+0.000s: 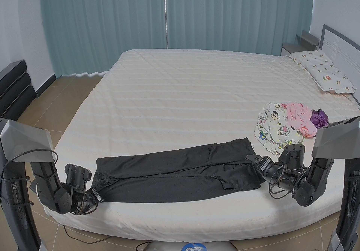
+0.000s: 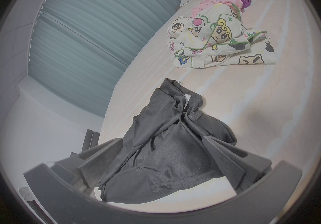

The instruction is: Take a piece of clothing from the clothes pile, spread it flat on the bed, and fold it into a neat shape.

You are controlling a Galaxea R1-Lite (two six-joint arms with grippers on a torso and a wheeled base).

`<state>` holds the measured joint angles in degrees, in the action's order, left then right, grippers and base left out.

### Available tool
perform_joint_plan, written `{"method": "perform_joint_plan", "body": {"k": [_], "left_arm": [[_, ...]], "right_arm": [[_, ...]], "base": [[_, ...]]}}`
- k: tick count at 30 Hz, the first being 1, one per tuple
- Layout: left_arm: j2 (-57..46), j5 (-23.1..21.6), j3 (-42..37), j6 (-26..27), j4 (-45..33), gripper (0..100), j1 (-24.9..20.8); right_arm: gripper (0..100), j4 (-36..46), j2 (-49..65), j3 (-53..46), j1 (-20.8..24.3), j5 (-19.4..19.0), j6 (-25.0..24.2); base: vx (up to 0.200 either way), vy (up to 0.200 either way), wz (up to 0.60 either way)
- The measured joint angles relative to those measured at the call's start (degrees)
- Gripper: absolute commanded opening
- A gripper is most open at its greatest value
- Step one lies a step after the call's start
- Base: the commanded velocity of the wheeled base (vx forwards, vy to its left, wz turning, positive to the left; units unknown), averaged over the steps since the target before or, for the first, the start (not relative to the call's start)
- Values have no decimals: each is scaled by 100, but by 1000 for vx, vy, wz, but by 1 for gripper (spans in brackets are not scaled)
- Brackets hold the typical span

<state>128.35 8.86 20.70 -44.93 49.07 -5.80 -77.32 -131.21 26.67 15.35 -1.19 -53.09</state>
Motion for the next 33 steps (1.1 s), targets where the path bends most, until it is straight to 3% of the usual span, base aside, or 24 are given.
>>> {"method": "perform_joint_plan", "body": {"k": [1, 10, 14, 20, 26, 29, 33], "left_arm": [[-2, 0, -30, 35, 11, 100, 0], [-165, -24, -83, 57, -46, 100, 74], [-550, -195, -26, 66, -412, 100, 250], [-1198, -607, 652, 73, -1727, 100, 569], [-1518, -1645, 1793, 79, -2777, 100, 728], [-1460, -1931, 2153, 117, -3000, 100, 751], [-1181, -1972, 2411, 216, -3035, 100, 775]], "right_arm": [[100, 0, 0, -5, 0, 0, 0], [100, 4, 0, -30, 6, 0, 0], [100, 2, 0, -41, 6, 0, 0], [100, -5, 1, -49, 11, 0, -1], [100, -7, 0, -52, 35, 0, -6], [100, -9, -2, -63, 50, 0, -6], [100, -9, -11, -79, 72, -2, -11]], "base": [[0, 0, 0], [0, 0, 0], [0, 0, 0], [0, 0, 0], [0, 0, 0], [0, 0, 0], [0, 0, 0]]}}
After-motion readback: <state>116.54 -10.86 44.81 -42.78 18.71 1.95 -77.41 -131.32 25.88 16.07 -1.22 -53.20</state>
